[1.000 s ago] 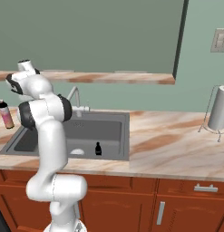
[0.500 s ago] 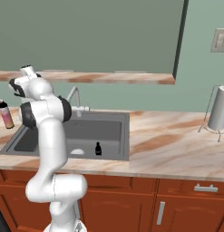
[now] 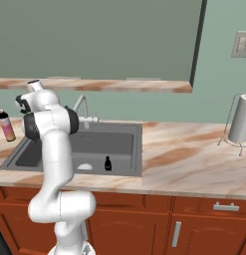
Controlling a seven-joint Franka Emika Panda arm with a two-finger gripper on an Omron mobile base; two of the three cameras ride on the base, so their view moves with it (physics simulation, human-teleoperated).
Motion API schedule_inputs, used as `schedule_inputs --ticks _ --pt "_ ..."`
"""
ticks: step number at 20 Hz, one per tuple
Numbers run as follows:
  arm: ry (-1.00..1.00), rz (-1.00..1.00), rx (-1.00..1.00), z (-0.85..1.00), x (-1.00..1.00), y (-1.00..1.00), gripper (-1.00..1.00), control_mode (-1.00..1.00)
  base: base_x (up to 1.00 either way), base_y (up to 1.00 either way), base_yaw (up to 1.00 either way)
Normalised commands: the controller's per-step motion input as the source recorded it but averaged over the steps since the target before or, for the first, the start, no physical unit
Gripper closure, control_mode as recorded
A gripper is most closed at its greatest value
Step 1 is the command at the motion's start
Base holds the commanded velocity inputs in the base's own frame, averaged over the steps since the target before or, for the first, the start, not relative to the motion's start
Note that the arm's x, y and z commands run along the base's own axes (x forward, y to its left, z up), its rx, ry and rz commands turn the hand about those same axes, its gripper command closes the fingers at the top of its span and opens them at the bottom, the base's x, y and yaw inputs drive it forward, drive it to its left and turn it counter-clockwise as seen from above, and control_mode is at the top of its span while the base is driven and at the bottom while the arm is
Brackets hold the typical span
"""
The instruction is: Place the large bottle from the dining counter next to the other large bottle outside the sink, and place the small bottle from the dining counter next to the other small bottle inside the sink.
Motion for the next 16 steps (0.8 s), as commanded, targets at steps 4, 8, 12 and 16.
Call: schedule_inputs --ticks 4,8,12,16 --pt "-0.13 -0.04 0.04 -0.46 0.11 -0.07 1.0 -1.0 0.0 0.0 0.0" --pt "-0.14 -0.04 0.05 -0.37 0.05 0.0 1.0 -1.0 0.0 0.0 0.0" --pt "-0.05 -0.03 0.07 -0.43 0.0 0.0 1.0 -1.0 0.0 0.0 0.0" --pt "0.01 -0.04 0.09 -0.39 0.0 0.0 1.0 -1.0 0.0 0.0 0.0"
